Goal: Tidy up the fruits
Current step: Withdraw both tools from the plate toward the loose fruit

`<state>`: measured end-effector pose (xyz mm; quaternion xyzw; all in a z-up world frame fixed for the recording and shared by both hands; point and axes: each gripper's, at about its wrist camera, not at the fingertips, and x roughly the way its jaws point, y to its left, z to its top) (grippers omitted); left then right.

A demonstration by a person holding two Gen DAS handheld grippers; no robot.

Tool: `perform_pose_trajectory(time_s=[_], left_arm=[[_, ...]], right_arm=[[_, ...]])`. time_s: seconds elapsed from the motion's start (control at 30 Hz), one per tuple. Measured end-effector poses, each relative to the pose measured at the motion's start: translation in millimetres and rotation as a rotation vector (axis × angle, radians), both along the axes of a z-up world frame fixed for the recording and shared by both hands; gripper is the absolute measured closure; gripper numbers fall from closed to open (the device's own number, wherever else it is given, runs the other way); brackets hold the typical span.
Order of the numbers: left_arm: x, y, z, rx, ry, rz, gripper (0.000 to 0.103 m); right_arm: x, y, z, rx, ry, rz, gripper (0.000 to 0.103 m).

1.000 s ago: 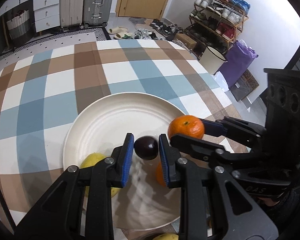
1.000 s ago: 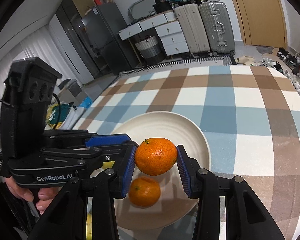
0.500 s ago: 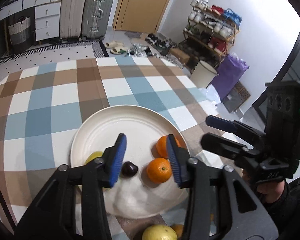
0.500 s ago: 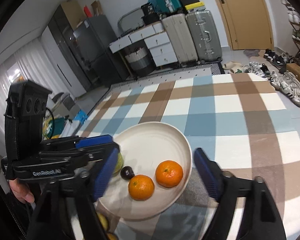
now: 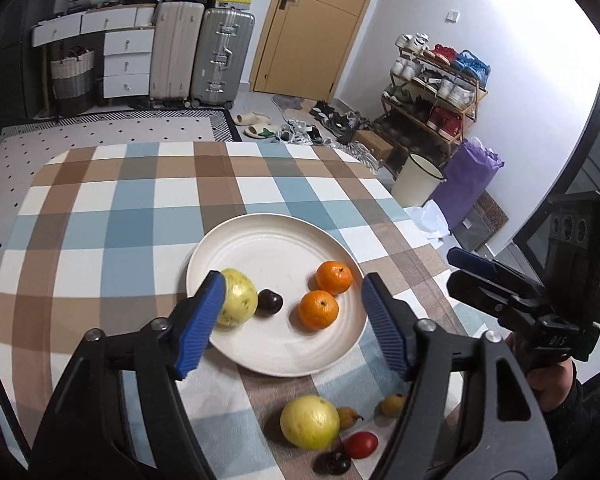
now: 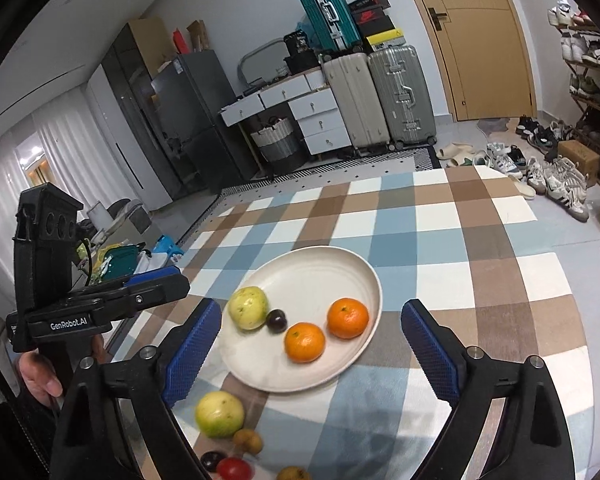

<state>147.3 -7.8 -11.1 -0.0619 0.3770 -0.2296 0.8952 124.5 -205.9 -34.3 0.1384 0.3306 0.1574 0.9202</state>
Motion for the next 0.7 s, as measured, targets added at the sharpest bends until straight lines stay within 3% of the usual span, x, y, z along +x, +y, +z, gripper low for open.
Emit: perform_pose_trajectory(time_s=[0.07,0.3,0.37,0.7], left_arm=[[-10,1,3,0.008,-0.014,0.010,0.020],[-44,3,-5,0.045,0.004,0.048,0.013],[-51,4,-8,0.049,0.004,0.058,0.004],[-99,6,-15,0.058,-0.015,0.059,0.001]], right_arm=[[-9,3,5,-0.009,-0.018,0.002,0.010],[-39,16,16,-0.067,-0.091,-0.003,0.005],[-47,20,16,-0.082,-0.090,0.006,0.004],[-85,32,11,-0.087,-0.088,0.023,0.003]])
